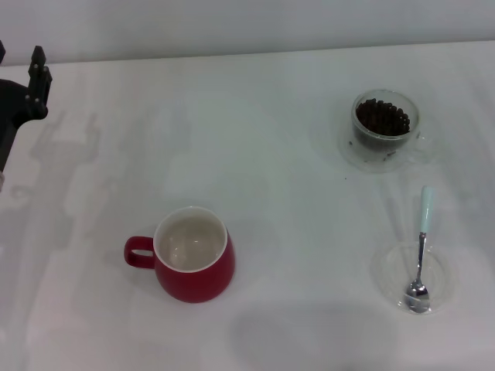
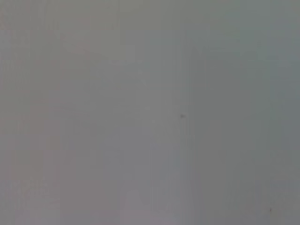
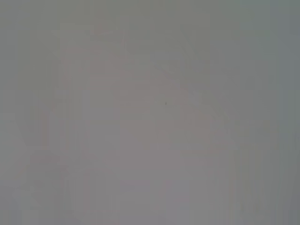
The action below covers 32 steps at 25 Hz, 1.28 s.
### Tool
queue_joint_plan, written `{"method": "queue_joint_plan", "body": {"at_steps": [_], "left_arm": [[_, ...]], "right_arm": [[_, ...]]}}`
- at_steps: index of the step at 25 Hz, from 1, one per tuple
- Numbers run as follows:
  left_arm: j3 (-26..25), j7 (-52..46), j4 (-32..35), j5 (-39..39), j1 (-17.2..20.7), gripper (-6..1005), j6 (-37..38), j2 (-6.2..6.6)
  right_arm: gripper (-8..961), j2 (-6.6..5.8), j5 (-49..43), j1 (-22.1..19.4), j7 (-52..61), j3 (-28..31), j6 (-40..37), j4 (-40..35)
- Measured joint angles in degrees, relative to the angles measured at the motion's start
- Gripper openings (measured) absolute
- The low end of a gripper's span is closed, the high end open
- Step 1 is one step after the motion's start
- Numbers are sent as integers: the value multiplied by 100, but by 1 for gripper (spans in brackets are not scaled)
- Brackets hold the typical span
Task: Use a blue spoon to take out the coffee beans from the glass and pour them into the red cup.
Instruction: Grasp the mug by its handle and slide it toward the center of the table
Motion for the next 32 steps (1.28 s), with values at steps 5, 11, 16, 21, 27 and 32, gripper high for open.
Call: {"method": "queue_joint_plan", "body": {"at_steps": [5,11,16,21,27,32], "left_arm": [[-3,-12,-2,3,-38,516,-7,7],[7,-5,9,42,-42,516,32,8],[11,-1,9,79,63,517,71,6],[18,3,27,194,433,517,772,8],[20,2,38,581,1047,518,1468,1],[22,-34,122,1439,1452,530,1604,0]], "right_arm": [[874,1,0,-10,19,-3,16,17],[873,4,13,-17,84,1,86,74],[873,3,-1,-6,99,-30,80,71],[873,-3,3,50,105,-68,-19,24],[872,-8,7,104,113,-94,-46,10],[873,-8,1,111,115,-153,-70,-40]]}}
